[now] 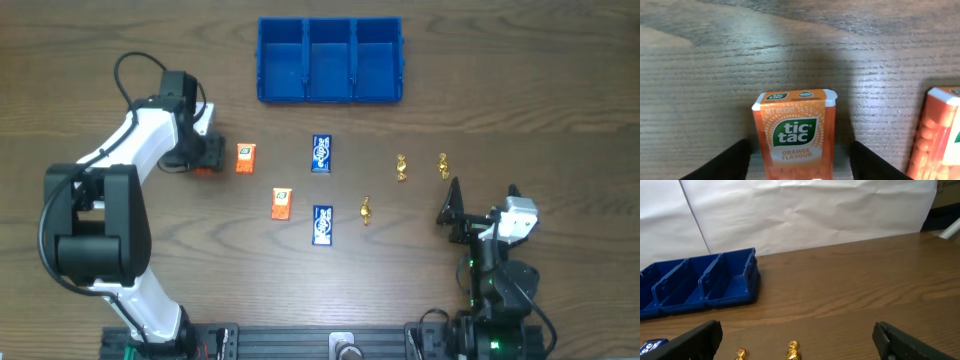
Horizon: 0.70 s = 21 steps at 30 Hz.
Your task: Sort Candies Into Trays
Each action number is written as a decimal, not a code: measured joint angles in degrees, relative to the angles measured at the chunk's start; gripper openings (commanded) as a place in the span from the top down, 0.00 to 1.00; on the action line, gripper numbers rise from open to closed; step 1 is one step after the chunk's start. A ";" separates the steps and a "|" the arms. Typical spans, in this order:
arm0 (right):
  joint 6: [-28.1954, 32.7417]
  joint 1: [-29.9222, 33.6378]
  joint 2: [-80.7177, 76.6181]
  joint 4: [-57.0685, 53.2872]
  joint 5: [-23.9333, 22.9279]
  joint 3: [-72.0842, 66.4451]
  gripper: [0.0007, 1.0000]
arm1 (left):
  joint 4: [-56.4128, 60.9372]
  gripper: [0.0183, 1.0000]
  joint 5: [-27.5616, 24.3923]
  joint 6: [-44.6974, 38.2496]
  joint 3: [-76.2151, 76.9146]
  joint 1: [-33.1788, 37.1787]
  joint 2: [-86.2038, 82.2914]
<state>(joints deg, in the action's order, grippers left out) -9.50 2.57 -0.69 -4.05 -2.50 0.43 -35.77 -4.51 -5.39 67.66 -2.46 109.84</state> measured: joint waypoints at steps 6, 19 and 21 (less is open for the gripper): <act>0.00 0.00 0.00 0.00 0.00 0.00 0.00 | 0.31 0.61 0.35 0.85 0.00 0.07 0.11; 0.00 0.00 0.00 0.00 0.00 0.00 0.00 | -0.96 0.76 0.50 5.31 2.91 -0.24 -0.13; 0.02 0.00 0.00 0.00 0.00 0.00 0.00 | -2.58 0.77 1.40 7.39 6.56 -1.33 -1.09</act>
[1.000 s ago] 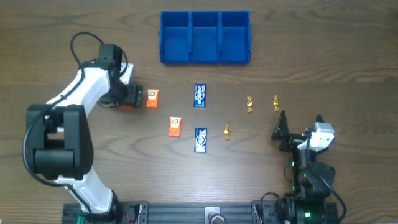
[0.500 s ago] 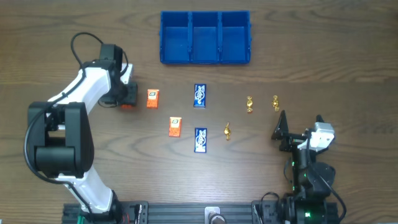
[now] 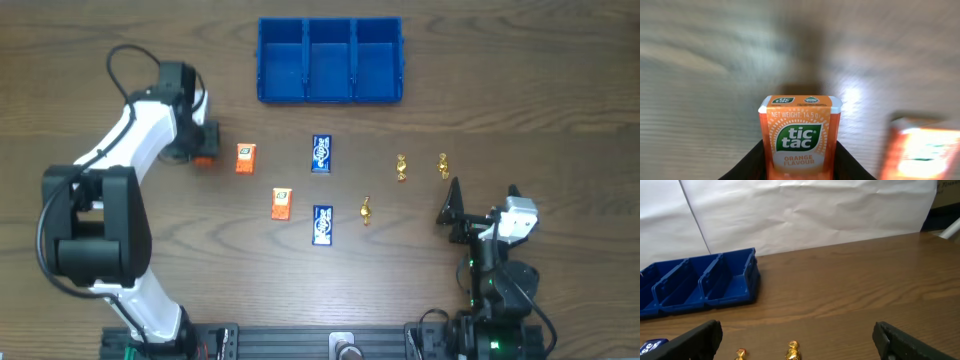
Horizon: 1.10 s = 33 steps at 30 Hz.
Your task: Sort Candies Into Trays
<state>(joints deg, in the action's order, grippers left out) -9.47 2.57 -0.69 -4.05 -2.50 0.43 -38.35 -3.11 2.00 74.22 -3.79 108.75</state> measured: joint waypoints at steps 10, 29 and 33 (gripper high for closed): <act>0.00 0.00 0.00 0.00 0.00 0.00 0.00 | -4.28 0.74 11.69 7.72 34.82 -16.06 -1.77; 0.00 0.00 0.00 0.00 0.00 0.00 0.00 | -5.51 0.74 15.28 12.02 52.92 -18.82 24.87; -0.02 0.00 0.00 0.00 0.00 0.00 0.00 | -5.44 0.72 15.26 12.39 53.11 -18.82 24.87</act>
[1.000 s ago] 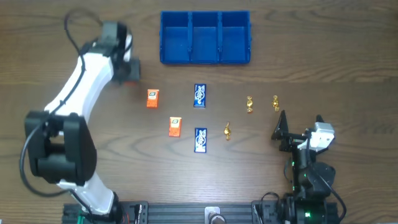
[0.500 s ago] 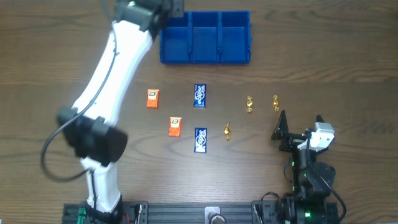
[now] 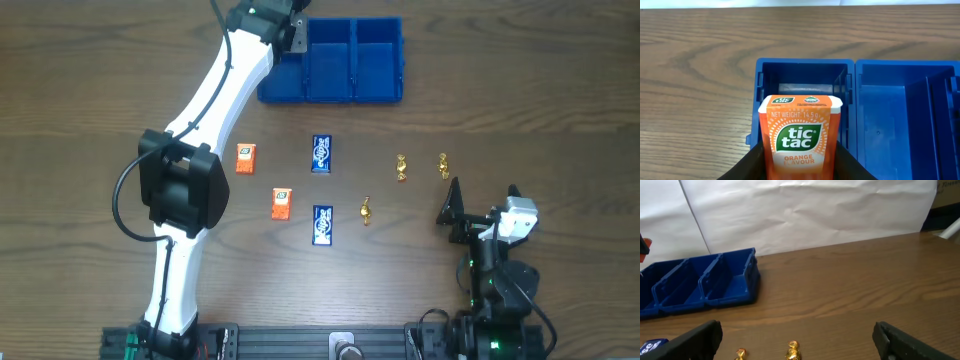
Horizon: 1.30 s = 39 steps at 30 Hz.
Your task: Sort Candies Into Trays
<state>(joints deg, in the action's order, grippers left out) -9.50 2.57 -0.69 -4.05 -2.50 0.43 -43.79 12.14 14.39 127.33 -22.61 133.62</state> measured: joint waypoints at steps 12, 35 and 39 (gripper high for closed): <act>0.02 0.00 0.00 0.00 0.00 0.00 0.00 | -4.04 0.73 -2.08 0.44 0.00 0.31 0.00; 0.00 0.00 0.00 0.00 0.00 0.00 0.00 | -6.03 0.13 -2.49 0.98 -4.07 0.61 -7.63; 0.02 0.00 0.00 0.00 0.00 0.00 0.00 | -1.90 0.13 -1.95 1.68 -18.64 0.42 -25.11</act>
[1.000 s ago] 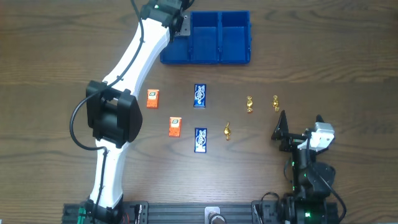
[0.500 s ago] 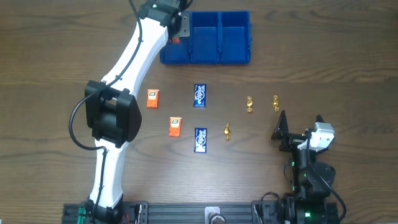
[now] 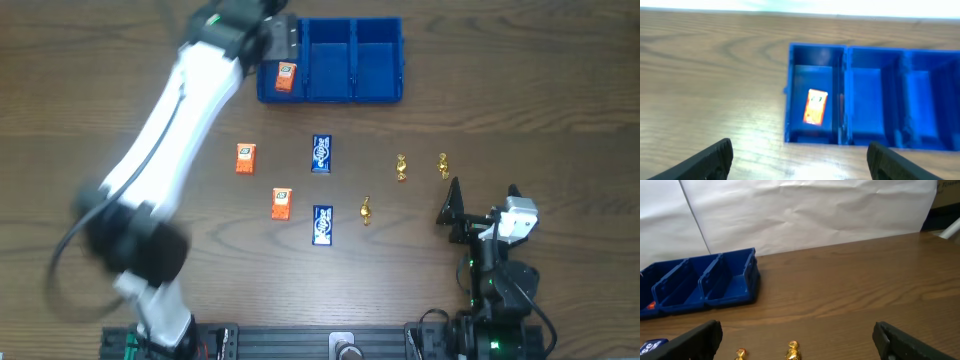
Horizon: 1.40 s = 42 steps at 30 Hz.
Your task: Sort Candies Into Trays
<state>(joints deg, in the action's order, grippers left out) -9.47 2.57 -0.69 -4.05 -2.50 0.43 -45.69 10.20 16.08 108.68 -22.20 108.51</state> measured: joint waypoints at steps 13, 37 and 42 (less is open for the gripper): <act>0.00 0.00 0.00 0.00 0.00 0.00 0.00 | 14.84 0.16 -1.55 3.28 -47.28 -0.15 -19.91; -0.02 0.00 0.00 0.00 0.00 0.00 0.00 | 23.10 0.20 -3.96 3.21 -51.17 2.05 -7.76; -0.02 0.00 0.00 0.00 0.00 0.00 0.00 | 23.85 0.21 -4.76 1.70 -51.17 2.62 -7.37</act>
<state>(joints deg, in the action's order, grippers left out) -9.50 2.57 -0.69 -4.05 -2.50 0.43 -21.85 5.43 17.78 57.52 -19.57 101.14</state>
